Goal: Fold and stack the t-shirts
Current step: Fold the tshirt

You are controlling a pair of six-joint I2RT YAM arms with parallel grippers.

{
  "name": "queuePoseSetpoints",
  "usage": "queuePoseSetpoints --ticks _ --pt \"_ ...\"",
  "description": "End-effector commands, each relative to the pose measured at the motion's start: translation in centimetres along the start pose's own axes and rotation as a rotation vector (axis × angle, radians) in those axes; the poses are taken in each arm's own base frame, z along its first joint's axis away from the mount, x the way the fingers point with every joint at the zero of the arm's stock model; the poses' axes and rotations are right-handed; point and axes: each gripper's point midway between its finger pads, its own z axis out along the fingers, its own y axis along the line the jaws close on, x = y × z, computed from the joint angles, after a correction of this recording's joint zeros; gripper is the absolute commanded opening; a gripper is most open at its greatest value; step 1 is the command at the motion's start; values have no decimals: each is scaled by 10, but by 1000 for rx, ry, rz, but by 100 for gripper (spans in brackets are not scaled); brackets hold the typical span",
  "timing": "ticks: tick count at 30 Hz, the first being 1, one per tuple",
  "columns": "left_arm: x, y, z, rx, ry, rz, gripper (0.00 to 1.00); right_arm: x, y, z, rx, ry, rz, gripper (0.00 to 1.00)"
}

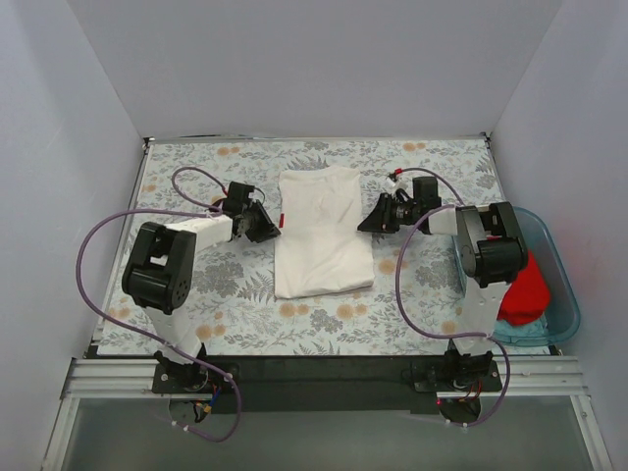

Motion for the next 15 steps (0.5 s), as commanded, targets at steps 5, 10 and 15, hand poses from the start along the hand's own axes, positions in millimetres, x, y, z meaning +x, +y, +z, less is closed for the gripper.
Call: queuePoseSetpoints --ticks 5,10,15 --pt "10 -45 -76 144 -25 103 25 11 104 -39 -222 6 -90 38" --pt "75 -41 -98 193 114 114 26 79 134 -42 -289 143 -18 40" --pt "128 -12 -90 135 237 72 25 131 99 -44 -198 194 66 40"
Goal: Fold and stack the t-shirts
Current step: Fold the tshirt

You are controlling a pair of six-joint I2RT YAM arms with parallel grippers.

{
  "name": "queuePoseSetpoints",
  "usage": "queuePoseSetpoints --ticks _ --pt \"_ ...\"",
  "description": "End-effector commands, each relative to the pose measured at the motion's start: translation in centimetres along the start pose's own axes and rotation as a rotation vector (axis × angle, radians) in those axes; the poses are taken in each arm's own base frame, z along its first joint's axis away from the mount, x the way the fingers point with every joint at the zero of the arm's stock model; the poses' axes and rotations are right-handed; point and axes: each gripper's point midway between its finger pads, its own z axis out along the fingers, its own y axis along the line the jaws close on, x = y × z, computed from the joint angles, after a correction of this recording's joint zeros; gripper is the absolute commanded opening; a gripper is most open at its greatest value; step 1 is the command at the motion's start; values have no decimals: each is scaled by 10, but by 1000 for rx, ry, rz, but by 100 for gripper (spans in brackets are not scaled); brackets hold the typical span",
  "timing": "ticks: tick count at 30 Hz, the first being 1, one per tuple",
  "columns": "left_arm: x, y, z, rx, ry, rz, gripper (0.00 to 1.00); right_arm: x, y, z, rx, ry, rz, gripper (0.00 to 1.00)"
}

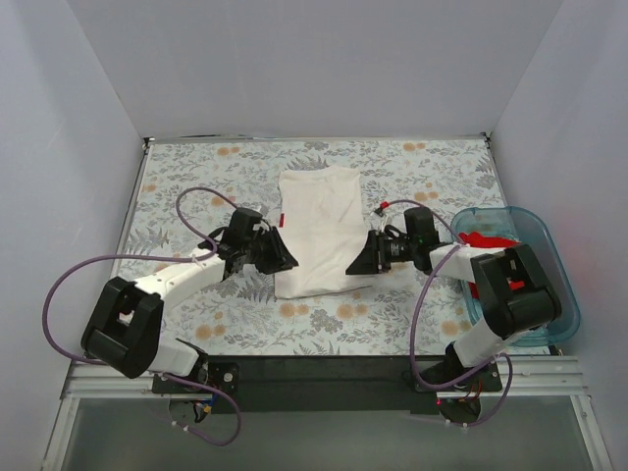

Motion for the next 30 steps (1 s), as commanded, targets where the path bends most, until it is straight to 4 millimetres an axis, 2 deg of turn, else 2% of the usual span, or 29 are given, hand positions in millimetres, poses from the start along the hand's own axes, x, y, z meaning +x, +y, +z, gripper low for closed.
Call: queuePoseSetpoints --ticks 1,3,5,7,8,10,13,14,16,20,24,28,30 --pt "43 37 7 -90 120 -92 24 38 -30 -5 59 38 121 40" --pt "48 49 9 -132 120 -125 22 54 -50 -6 92 57 200 40" --pt "49 59 9 -164 118 -156 19 68 -72 -17 121 47 334 39" --pt "52 64 9 -183 124 -175 19 72 -83 -23 142 33 394 39" --pt "52 70 8 -198 126 -196 18 82 -88 -26 153 37 440 38" --pt "55 79 7 -221 141 -229 17 84 -89 -32 137 22 462 38" --pt "58 78 4 -216 154 -230 17 81 -80 -37 132 15 418 38" --pt "56 77 2 -211 151 -222 17 71 -72 -39 127 -1 365 38" --pt "48 67 -6 -188 125 -195 20 65 -67 -42 151 -4 321 38" --pt "35 49 -17 -145 79 -148 24 41 -36 -43 120 -31 213 39" --pt "39 41 -15 -124 115 -130 25 27 -17 -23 117 -2 136 40" --pt "51 49 -6 -152 169 -130 25 19 6 19 72 63 65 40" --pt "58 57 -3 -179 196 -141 24 23 3 36 70 94 63 40"
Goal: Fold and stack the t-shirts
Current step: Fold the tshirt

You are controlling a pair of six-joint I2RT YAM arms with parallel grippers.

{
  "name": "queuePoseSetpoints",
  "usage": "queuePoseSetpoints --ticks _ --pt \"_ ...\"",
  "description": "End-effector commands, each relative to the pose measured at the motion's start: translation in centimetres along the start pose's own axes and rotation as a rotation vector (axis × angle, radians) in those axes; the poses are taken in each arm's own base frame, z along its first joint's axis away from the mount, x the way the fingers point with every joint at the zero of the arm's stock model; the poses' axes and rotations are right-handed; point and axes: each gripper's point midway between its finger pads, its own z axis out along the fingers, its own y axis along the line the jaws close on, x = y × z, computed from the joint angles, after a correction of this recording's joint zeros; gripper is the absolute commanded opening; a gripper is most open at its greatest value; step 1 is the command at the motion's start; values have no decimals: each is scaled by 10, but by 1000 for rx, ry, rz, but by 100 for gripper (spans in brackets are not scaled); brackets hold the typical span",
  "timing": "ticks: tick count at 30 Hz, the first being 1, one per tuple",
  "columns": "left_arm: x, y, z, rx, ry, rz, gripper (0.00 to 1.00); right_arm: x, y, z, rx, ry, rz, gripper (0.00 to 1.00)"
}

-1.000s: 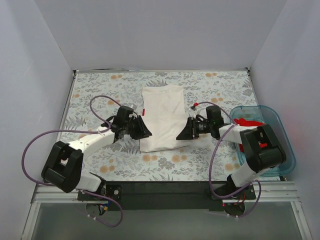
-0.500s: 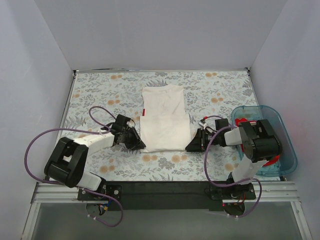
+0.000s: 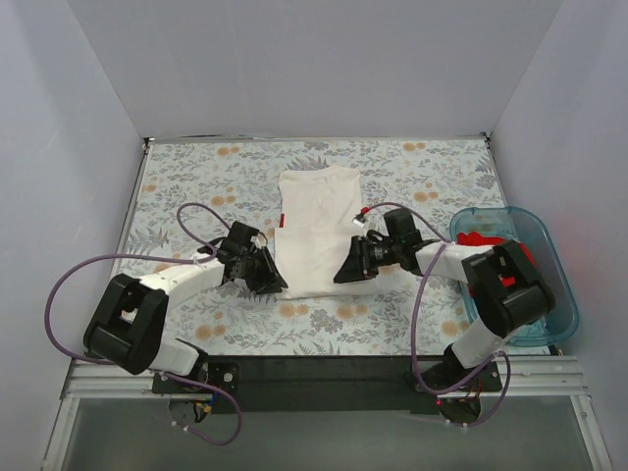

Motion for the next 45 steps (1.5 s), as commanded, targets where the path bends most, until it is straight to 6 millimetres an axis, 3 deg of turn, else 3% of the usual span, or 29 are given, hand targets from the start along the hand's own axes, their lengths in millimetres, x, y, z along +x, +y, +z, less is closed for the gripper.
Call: queuePoseSetpoints --ticks 1,4,5,9,12,16,17,19,21,22,24,25,28,33,45 --pt "9 9 5 -37 44 3 24 -4 9 33 0 32 -29 40" --pt "16 25 9 -99 71 -16 21 4 -5 54 15 88 -1 40" --pt "16 30 10 -120 68 -20 19 12 -20 58 44 106 38 40" --pt "18 41 10 -166 85 -39 16 34 -56 54 116 130 162 39" --pt "16 46 8 -192 73 -40 16 36 -57 40 118 107 182 39" --pt "10 40 -2 -183 37 -18 17 15 -44 16 173 40 87 39" --pt "9 39 -7 -189 33 -13 19 25 -45 8 234 86 114 39" --pt "0 34 -16 -194 -14 9 26 4 -39 -6 319 41 -8 39" --pt "-8 34 -30 -223 -71 37 31 3 -45 -22 438 30 -38 40" --pt "-13 29 -36 -225 -97 53 40 -7 -37 -31 469 -10 -75 42" --pt "-18 32 -49 -263 -142 65 50 -5 -50 -53 637 -28 -62 46" --pt "-26 35 -56 -295 -191 72 63 -7 -50 -63 695 -43 -67 51" --pt "-28 38 -65 -334 -237 94 75 3 -62 -83 862 -26 -56 54" --pt "-22 38 -60 -354 -223 112 77 16 -69 -78 925 -3 -48 54" --pt "-17 26 -45 -356 -205 158 72 20 -74 -49 953 54 -60 51"
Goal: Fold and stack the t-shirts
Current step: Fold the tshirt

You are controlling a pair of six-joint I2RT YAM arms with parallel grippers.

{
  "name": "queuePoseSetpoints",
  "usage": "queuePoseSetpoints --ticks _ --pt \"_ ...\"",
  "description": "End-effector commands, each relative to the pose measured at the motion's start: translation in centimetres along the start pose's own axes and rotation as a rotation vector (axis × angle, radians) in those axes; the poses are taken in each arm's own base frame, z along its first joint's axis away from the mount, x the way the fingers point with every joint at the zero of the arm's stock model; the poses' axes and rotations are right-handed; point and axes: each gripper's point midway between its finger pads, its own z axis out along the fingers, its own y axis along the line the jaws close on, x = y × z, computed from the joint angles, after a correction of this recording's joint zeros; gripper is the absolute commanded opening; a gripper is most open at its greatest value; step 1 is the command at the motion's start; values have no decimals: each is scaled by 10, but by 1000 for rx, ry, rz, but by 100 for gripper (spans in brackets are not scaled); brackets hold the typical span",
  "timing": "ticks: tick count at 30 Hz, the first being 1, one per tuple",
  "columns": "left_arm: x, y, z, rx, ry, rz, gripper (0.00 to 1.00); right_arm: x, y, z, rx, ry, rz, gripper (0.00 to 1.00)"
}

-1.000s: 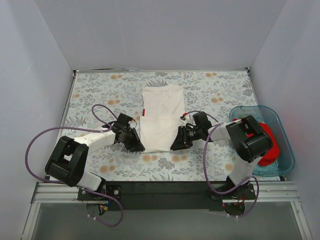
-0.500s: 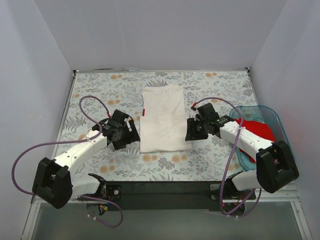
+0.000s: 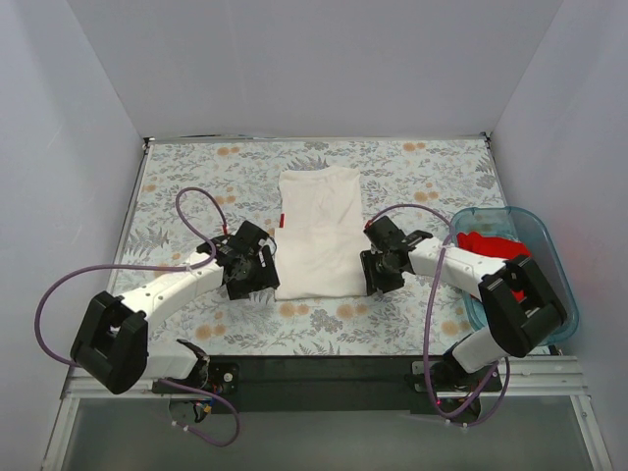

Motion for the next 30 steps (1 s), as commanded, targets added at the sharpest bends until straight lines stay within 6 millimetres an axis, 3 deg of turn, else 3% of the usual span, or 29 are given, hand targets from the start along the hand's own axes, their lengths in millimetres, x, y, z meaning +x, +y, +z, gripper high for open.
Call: queuePoseSetpoints --ticks 1,14,23,27,30 --pt "-15 -12 -4 16 -56 -2 71 -14 5 0 31 -33 7 51" --pt "-9 -21 0 24 -34 24 70 15 -14 23 143 92 4 42" --pt "-1 -28 4 33 13 37 70 36 -18 37 141 193 -20 18" --pt "5 -35 7 38 43 45 71 39 -16 41 125 209 -28 1" --pt "7 -41 11 32 58 50 71 39 -14 42 110 211 -33 1"
